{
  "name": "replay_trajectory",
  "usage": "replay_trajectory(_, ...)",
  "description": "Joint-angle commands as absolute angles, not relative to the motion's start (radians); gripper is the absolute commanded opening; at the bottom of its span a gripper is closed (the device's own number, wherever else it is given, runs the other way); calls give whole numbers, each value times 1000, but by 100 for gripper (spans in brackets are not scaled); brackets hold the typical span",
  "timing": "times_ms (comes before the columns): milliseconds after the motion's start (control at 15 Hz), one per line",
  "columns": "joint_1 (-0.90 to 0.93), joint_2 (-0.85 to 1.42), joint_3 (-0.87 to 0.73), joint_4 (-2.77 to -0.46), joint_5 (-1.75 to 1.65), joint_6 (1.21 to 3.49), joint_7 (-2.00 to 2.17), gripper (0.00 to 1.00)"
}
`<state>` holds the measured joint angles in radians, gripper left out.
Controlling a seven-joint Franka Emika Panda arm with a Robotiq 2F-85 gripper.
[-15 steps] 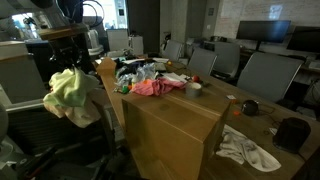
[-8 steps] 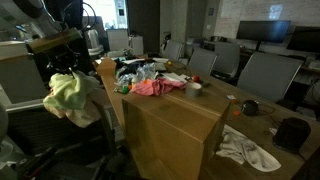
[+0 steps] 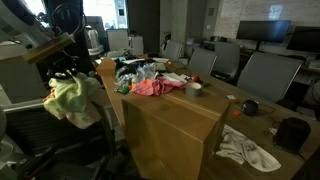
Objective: Hang the peach and yellow shirts on the back of the chair
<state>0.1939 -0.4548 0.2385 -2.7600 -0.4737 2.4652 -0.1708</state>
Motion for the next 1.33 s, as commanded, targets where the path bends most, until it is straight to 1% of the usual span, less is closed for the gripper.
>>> replay_trajectory(0, 168, -460, 269, -2760, -534, 2491, -105, 2)
replay_trajectory(67, 161, -455, 273, -2760, -550, 2496, -89, 19)
replay_trajectory(133, 164, -462, 275, -2760, -553, 2490, -79, 30)
replay_trajectory(333, 154, -463, 286, -2759, -584, 2492, -41, 51)
replay_trajectory(733, 157, -475, 288, -2757, -600, 2479, 8, 97)
replay_trajectory(800, 158, -480, 287, -2757, -597, 2477, 14, 100)
replay_trajectory(867, 159, -487, 287, -2757, -595, 2476, 18, 100)
replay_trajectory(1267, 148, -511, 286, -2756, -597, 2463, 40, 100)
